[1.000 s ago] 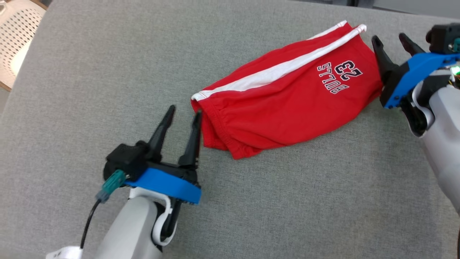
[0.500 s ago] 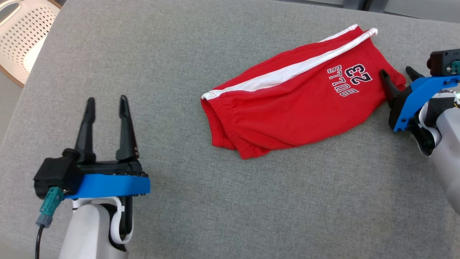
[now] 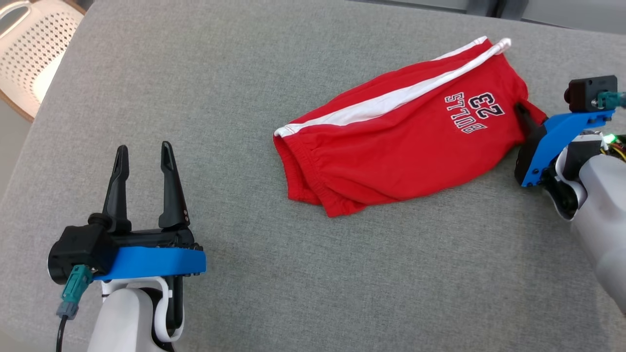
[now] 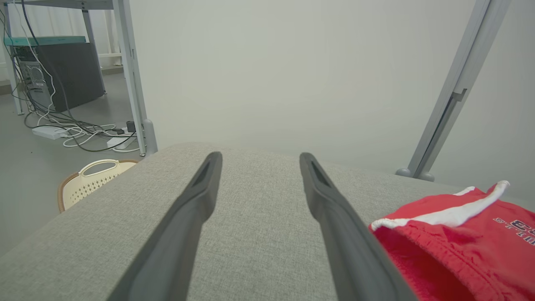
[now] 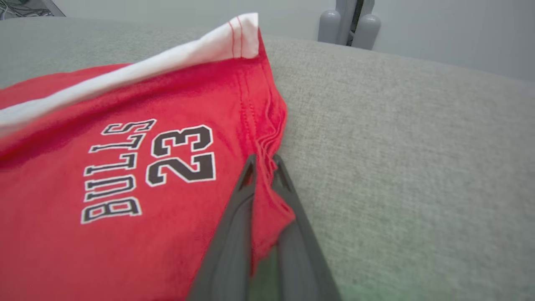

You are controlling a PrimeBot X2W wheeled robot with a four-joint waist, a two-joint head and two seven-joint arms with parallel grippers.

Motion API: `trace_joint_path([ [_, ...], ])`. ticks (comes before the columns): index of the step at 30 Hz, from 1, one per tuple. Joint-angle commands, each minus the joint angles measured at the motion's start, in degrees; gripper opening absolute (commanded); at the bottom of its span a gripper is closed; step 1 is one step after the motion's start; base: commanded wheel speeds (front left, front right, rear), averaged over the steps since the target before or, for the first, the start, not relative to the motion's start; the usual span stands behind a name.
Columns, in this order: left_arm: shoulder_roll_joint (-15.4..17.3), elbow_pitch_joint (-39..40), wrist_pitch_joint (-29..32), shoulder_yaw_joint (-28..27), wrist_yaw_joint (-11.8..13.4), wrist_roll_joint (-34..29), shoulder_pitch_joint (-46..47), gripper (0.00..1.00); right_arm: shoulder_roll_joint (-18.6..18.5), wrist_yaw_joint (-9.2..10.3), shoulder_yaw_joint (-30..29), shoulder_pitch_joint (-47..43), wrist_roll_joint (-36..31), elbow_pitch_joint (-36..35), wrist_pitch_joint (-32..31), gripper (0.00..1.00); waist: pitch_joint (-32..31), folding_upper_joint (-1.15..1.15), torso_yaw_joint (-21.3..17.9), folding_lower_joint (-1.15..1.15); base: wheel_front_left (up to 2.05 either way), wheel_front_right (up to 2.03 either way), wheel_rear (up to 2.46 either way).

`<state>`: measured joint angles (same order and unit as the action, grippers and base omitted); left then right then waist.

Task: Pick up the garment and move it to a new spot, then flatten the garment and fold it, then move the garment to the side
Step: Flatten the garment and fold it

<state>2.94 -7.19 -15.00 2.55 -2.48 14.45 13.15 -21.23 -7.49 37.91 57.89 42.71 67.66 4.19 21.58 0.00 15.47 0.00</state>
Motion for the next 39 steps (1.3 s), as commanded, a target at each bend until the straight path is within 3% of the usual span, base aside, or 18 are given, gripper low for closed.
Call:
trace_joint_path([
  [1, -0.1, -0.1, -0.3, 0.0, 0.2, -0.6, -0.2, 1.00, 0.0, -0.01, 0.2, -1.3, 0.7, -0.2, 0.6, 0.00, -0.6, 0.00, -0.6, 0.00, 0.00, 0.00, 0.00],
  [10, -0.1, -1.0, -0.2, -1.4, -1.0, -2.3, -1.5, 1.00, 0.9, -0.01, 0.2, -8.0, 7.1, -5.3, 6.8, 0.00, -5.2, 0.00, -5.3, 0.00, 0.00, 0.00, 0.00],
  [22, -0.1, -1.6, -0.2, -3.7, -2.3, -4.4, -5.3, 1.00, -2.6, -0.01, -1.7, -21.3, 15.1, -13.2, 10.8, 0.00, -10.2, 0.00, -11.9, 0.00, 0.00, 0.00, 0.00],
  [30, 0.0, -1.9, -0.2, -4.0, -2.9, -4.8, -6.7, 1.00, -6.0, -0.01, -8.0, -27.8, 16.8, -15.4, 11.0, 0.00, -11.6, 0.00, -13.1, 0.00, 0.00, 0.00, 0.00],
  [39, -0.1, -2.4, -0.2, -3.4, -3.3, -4.8, -6.8, 1.00, -4.2, -0.01, -11.8, -29.2, 16.5, -16.4, 11.0, 0.00, -12.5, 0.00, -13.0, 0.00, 0.00, 0.00, 0.00],
])
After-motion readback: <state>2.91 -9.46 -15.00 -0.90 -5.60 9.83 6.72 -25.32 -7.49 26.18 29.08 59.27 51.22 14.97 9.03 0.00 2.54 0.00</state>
